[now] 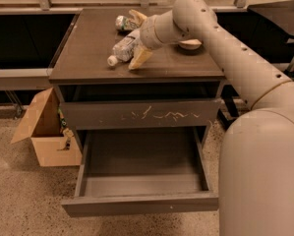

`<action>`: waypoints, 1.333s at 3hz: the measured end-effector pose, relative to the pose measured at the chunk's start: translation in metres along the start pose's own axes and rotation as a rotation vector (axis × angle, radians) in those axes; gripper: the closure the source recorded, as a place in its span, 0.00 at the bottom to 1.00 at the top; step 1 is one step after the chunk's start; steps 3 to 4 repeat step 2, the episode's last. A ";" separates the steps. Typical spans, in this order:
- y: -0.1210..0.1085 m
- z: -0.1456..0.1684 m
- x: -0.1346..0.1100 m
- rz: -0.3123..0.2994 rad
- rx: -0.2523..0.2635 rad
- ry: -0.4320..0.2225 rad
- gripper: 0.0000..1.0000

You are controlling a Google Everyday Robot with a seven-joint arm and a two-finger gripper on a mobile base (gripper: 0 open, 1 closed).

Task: Pick blue plastic bottle from middle drawer and place on counter

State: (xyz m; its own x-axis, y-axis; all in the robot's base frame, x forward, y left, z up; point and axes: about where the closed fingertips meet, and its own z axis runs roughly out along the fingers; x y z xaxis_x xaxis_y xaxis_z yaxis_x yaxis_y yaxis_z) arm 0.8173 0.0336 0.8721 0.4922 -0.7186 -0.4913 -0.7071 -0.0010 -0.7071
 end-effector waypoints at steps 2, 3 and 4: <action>-0.005 -0.046 -0.011 -0.007 0.123 -0.010 0.00; -0.005 -0.046 -0.011 -0.007 0.123 -0.010 0.00; -0.005 -0.046 -0.011 -0.007 0.123 -0.010 0.00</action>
Offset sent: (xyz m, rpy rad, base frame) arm -0.0462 -0.0483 0.0544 0.1016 -0.1573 -0.0924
